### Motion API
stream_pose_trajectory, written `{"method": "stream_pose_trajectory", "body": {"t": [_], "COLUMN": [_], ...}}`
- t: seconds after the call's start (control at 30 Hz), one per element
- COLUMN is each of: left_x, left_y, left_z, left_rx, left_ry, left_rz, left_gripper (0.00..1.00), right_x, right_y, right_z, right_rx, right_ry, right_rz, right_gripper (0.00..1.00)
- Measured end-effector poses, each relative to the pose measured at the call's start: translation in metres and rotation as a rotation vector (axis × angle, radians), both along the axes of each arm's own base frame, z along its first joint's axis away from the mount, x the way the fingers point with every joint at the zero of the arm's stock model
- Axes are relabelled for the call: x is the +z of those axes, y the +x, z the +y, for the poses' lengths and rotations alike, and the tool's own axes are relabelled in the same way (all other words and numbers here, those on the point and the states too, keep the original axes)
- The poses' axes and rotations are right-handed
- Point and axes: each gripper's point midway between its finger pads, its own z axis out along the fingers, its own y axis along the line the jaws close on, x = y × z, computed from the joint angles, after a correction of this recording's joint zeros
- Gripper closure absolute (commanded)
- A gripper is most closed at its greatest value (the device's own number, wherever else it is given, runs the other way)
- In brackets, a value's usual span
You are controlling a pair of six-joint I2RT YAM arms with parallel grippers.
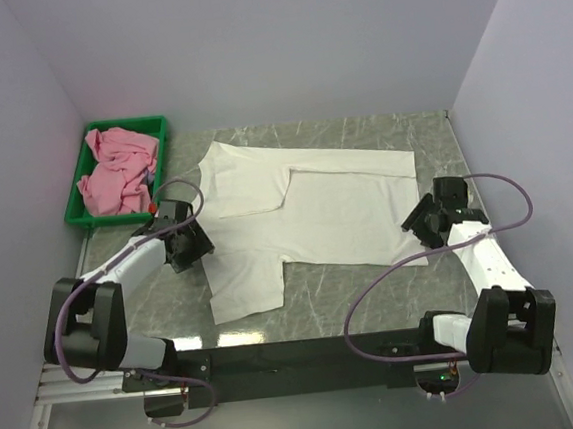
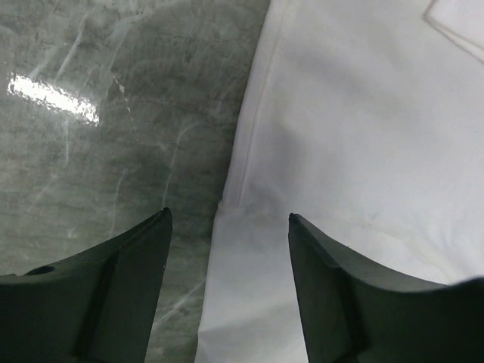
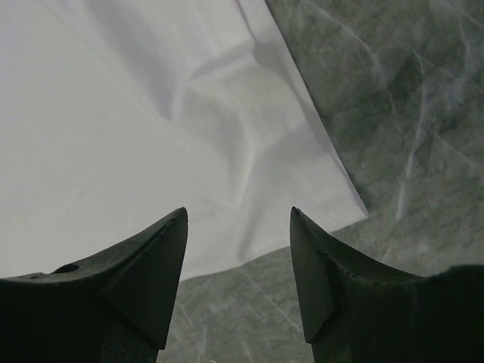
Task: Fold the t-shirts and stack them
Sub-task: Fold the tshirt
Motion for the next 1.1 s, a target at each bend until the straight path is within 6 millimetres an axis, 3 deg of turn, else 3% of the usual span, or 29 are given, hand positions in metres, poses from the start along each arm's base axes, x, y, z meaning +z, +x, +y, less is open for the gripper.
{"method": "stream_pose_trajectory", "body": {"t": [0.2,0.47,0.6,0.73,1.1], "left_x": [-0.012,-0.015,-0.017,-0.018,-0.013], "left_y": [0.007,0.013,0.011,0.01,-0.003], "left_z": [0.001,-0.001,-0.006,-0.007,-0.001], "left_rx": [0.004,-0.013,-0.034,-0.038,-0.044], "left_ry": [0.02,0.062,0.083,0.097,0.119], "left_rz": [0.042,0.051,0.052,0.054,0.068], "left_gripper": [0.37,0.58,0.72,0.99,0.99], "right_x": [-0.013,-0.01,-0.012,-0.015,-0.042], "right_y": [-0.015,-0.018,-0.023,-0.028,-0.043], "right_z": [-0.004,-0.014,-0.02,-0.026,-0.031], "right_rx": [-0.017,-0.051,-0.076,-0.097,-0.125], "right_ry": [-0.023,-0.072,-0.098,-0.116,-0.092], "right_rz": [0.028,0.028,0.048,0.072,0.185], "right_gripper": [0.39,0.39,0.39,0.41,0.5]}}
